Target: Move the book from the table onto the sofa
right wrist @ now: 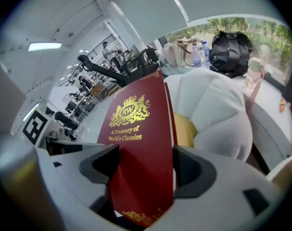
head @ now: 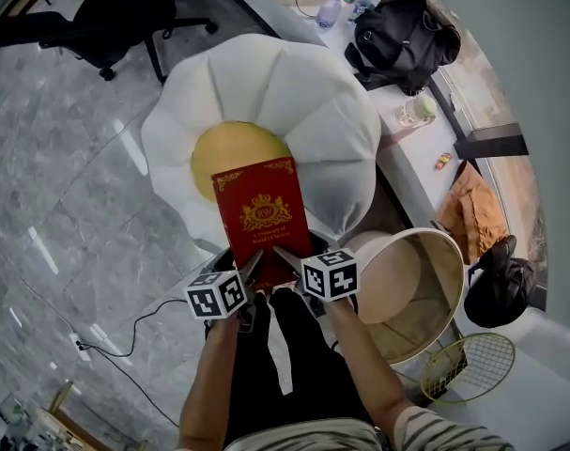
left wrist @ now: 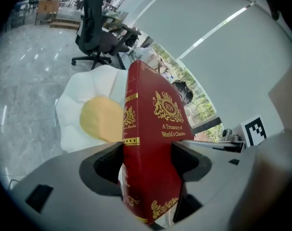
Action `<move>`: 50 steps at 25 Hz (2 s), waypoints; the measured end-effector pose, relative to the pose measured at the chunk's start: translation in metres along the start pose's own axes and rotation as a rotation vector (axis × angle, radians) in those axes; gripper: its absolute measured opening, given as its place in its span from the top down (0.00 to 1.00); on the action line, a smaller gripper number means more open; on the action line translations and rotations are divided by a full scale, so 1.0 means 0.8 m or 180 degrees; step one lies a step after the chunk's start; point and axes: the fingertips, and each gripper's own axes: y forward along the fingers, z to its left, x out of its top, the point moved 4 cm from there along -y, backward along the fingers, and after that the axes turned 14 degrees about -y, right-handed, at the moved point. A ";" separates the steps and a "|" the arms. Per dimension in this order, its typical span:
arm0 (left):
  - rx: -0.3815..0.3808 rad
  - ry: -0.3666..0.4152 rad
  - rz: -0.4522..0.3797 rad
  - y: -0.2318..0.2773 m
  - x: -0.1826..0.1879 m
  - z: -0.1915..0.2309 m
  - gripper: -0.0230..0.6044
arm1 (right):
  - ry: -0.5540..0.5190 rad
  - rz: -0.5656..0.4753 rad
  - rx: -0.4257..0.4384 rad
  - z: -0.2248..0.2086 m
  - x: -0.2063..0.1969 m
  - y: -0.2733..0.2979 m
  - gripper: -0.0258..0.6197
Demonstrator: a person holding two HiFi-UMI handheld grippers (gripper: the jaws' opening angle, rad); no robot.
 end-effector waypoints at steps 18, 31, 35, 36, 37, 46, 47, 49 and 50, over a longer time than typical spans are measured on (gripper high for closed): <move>0.0202 -0.0209 0.0216 0.123 -0.016 0.095 0.45 | 0.0049 0.0359 0.0030 -0.069 -0.064 0.125 0.40; 0.0286 -0.0437 0.0313 0.198 -0.018 0.146 0.45 | -0.0041 0.0552 0.0064 -0.111 -0.088 0.203 0.42; 0.0308 -0.0456 0.0364 0.220 -0.022 0.155 0.45 | 0.0012 0.0586 0.0062 -0.126 -0.099 0.218 0.41; 0.0310 -0.0475 0.0365 0.224 -0.022 0.158 0.45 | 0.0008 0.0601 0.0069 -0.130 -0.100 0.222 0.42; 0.0310 -0.0501 0.0364 0.230 -0.022 0.160 0.45 | -0.0006 0.0618 0.0073 -0.133 -0.101 0.227 0.42; 0.0315 -0.0684 0.0383 0.269 -0.025 0.194 0.45 | -0.0067 0.0745 0.0075 -0.154 -0.115 0.270 0.42; 0.0317 -0.0686 0.0391 0.273 -0.025 0.197 0.45 | -0.0058 0.0739 0.0073 -0.156 -0.117 0.274 0.42; 0.0332 -0.0679 0.0398 0.282 -0.022 0.203 0.45 | -0.0025 0.0717 0.0078 -0.161 -0.120 0.284 0.42; 0.0341 -0.0681 0.0393 0.286 -0.022 0.206 0.45 | -0.0005 0.0714 0.0081 -0.164 -0.122 0.289 0.42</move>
